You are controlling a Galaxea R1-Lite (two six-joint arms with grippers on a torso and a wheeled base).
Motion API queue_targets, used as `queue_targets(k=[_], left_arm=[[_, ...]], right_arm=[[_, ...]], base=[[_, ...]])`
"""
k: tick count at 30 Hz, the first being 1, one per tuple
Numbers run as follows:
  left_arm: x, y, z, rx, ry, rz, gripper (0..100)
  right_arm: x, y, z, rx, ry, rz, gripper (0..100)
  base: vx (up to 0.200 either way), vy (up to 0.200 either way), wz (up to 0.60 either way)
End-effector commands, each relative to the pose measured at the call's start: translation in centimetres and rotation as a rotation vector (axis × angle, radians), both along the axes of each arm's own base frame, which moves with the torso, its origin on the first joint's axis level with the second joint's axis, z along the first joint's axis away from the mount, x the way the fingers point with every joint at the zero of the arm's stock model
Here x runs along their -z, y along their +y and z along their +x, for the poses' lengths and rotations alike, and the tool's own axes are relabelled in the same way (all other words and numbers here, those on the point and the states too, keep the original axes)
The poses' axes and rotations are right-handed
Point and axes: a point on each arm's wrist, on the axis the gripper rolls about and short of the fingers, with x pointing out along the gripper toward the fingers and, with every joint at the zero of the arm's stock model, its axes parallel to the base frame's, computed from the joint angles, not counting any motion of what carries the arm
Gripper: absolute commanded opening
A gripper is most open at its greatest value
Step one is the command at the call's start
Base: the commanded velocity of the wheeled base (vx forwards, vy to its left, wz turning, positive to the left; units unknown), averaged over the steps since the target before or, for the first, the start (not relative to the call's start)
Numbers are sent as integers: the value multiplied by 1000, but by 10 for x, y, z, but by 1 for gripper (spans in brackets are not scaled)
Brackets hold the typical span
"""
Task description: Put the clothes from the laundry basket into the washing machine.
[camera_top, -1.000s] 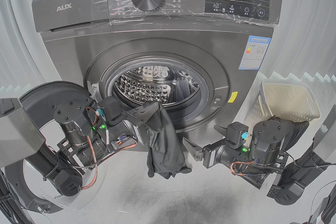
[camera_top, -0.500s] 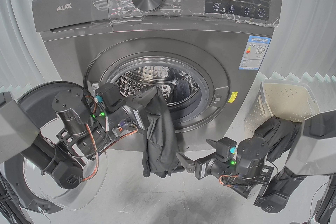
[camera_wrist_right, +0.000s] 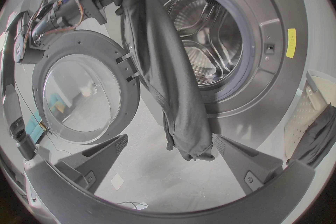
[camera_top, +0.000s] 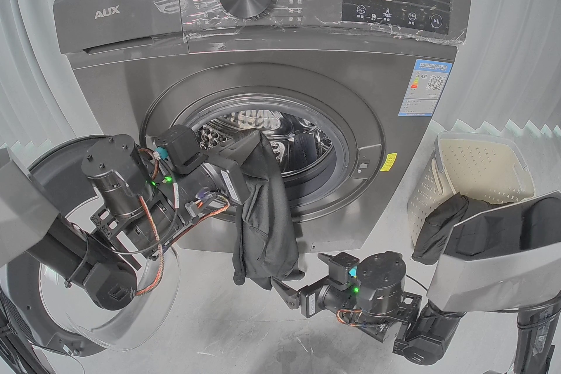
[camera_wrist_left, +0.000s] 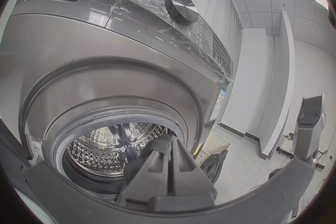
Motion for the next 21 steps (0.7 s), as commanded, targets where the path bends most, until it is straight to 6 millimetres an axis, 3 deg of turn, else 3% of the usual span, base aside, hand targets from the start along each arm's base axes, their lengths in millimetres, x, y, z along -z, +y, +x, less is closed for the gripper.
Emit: queue_targets(k=[1,9,21], left_arm=[[-2,0,0,1,-6,-6,0],[-4,0,2,-1,-14,-11,0],[-4,0,1,-1,-15,-11,0]], right_arm=[[27,7,12,-19,42,-31,100],[50,18,23,-24,67,-59,100],[65,36,57,7,53,-55,100]], base=[[0,0,0],[0,0,0],[0,0,0]])
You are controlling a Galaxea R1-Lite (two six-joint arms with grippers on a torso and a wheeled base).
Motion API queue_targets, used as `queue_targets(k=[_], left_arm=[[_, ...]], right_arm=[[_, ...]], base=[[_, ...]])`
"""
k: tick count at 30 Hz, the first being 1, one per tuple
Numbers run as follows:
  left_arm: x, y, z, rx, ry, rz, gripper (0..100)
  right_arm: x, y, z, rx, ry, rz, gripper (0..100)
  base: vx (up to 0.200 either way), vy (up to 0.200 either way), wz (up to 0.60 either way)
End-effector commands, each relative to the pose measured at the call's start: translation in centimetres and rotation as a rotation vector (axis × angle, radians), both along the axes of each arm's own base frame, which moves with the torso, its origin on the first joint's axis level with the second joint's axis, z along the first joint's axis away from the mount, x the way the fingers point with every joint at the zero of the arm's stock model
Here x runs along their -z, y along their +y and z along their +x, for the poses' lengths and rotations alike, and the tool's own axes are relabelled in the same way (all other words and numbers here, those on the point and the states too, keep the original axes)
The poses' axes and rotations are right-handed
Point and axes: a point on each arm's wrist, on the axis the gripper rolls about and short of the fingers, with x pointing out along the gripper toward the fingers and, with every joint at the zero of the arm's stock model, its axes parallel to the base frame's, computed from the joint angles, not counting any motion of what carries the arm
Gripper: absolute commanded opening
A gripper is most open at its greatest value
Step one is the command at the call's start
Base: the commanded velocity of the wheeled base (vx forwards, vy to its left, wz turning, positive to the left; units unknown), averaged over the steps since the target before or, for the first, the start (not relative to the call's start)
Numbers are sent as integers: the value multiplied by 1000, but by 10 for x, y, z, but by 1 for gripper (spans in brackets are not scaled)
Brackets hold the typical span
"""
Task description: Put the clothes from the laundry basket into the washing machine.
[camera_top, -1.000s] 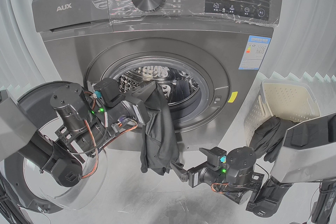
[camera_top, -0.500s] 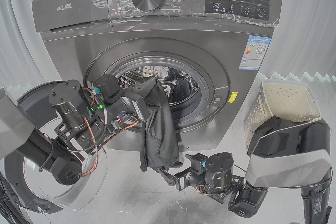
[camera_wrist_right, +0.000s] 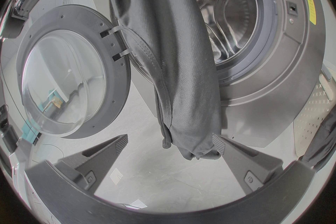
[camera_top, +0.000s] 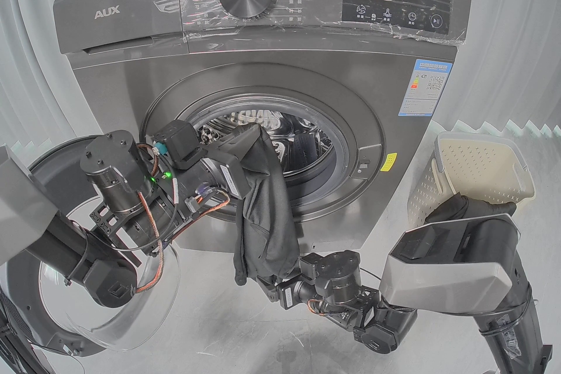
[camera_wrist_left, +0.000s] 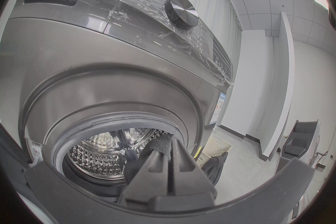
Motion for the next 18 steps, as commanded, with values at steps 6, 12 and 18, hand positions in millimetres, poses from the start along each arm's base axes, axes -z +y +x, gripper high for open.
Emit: queue_targets(k=[6,12,18], left_arm=[[0,0,-1,2,0,-1,0],[-1,0,-1,1,-4,-3,0],[-2,4,-1,-6,-4,-7,0]], right_arm=[[24,11,25,35,12,-20,100],[36,10,51,76,2,-45,100],[48,19,68,89,-35,-37,100]], base=[[0,0,0],[0,0,0],[0,0,0]])
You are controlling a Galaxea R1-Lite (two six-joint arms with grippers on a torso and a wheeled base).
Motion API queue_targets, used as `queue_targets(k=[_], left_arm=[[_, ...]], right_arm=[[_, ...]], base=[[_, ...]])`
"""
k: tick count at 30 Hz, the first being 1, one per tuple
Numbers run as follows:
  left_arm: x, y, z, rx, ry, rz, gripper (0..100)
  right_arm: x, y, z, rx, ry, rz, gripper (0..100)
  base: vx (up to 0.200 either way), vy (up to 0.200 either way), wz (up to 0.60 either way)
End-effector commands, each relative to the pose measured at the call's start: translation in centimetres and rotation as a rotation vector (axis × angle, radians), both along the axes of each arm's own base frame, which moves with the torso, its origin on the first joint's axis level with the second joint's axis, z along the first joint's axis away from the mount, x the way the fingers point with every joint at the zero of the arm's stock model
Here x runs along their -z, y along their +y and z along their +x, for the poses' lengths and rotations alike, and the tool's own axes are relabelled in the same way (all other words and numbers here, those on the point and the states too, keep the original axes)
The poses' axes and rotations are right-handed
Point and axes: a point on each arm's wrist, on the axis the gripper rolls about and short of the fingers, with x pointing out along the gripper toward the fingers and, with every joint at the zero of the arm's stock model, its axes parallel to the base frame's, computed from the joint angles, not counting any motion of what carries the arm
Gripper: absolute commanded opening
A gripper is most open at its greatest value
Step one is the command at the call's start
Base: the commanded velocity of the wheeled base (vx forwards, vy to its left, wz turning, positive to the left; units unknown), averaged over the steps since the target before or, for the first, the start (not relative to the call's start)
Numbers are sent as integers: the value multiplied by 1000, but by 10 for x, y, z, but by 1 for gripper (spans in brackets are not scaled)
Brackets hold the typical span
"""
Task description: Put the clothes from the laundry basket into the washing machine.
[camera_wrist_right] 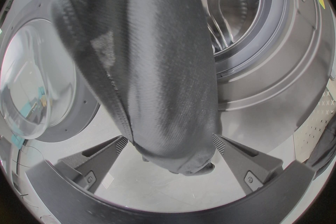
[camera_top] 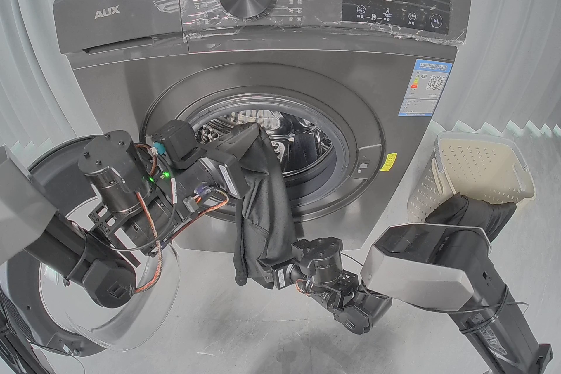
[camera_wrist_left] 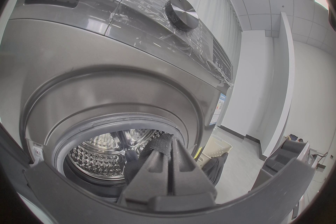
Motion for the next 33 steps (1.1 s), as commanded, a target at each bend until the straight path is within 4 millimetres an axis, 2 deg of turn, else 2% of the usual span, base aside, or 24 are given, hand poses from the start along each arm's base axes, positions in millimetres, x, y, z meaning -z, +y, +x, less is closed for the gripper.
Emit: queue_targets(k=[1,15,16,22,25,26,27,29,31,33], left_arm=[[-1,3,-1,-4,0,-6,0],[1,4,0,-5,9,-11,0],[1,4,0,-5,11,-10,0],[4,11,5,-32,18,-5,0],[6,17,9,-51,16,-8,0],[6,17,9,-51,16,-8,0],[9,19,12,-62,18,-7,0],[8,21,12,-66,11,-11,0],[9,21,11,-66,13,-11,0],[9,23,7,-61,20,-23,0]], right_arm=[[17,4,13,22,-14,-1,100],[14,5,17,63,-52,21,100],[14,5,17,62,-55,22,0],[11,1,9,58,-44,11,0],[-7,-6,0,55,-50,11,0],[-7,-6,0,55,-50,11,0],[-18,-18,-9,48,-39,-14,0],[-32,-27,-17,46,-44,-18,0],[-39,-32,-20,47,-51,-14,0],[-58,-49,-24,67,-81,-4,0]], base=[[0,0,0],[0,0,0],[0,0,0],[0,0,0],[0,0,0],[0,0,0],[0,0,0],[0,0,0],[0,0,0],[0,0,0]])
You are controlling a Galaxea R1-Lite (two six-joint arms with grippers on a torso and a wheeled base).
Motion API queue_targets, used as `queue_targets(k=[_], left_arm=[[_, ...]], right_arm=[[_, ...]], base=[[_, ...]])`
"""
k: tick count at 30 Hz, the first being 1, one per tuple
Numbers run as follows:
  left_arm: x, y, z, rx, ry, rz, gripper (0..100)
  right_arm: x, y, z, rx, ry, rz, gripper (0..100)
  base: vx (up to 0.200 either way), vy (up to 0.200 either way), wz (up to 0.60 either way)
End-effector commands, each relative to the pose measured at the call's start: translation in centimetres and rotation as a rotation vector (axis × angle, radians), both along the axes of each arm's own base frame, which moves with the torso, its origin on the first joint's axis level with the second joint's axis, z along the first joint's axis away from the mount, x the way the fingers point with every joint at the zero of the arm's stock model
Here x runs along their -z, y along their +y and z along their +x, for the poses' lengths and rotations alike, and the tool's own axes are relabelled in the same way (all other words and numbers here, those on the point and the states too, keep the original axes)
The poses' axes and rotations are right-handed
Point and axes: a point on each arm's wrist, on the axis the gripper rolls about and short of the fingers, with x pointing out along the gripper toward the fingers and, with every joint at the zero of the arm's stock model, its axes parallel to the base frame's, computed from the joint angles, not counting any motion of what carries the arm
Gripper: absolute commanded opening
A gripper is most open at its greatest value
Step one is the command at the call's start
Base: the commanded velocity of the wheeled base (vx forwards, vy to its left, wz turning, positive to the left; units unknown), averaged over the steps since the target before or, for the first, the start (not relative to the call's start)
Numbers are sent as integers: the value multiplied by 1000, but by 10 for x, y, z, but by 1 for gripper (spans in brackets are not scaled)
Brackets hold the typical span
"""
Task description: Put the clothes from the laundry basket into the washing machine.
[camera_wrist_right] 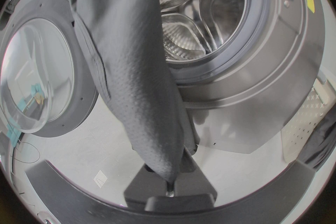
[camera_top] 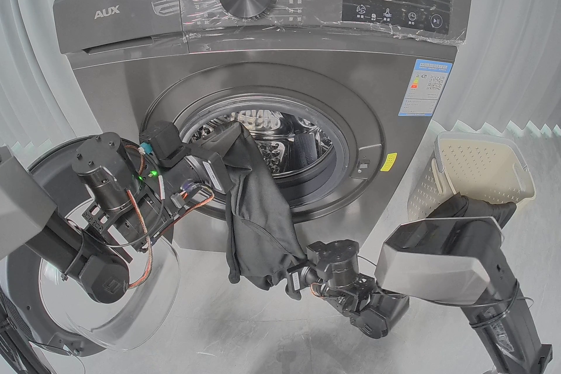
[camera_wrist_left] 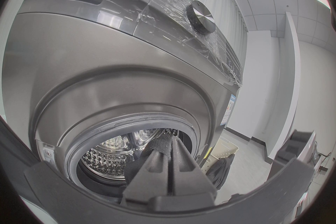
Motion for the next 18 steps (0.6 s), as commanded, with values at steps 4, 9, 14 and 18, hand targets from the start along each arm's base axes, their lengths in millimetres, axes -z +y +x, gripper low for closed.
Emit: queue_targets(k=[4,9,14,18], left_arm=[[7,9,-9,-1,30,3,0],[10,14,-19,3,34,-9,0],[15,19,-27,0,52,-2,0],[20,24,-31,-6,81,3,0]], right_arm=[[-73,-54,-15,38,-90,38,0],[-98,-85,-16,78,-128,70,0],[-122,-111,-32,58,-167,86,0],[-135,-126,-45,43,-196,98,0]], base=[[0,0,0],[0,0,0],[0,0,0],[0,0,0]])
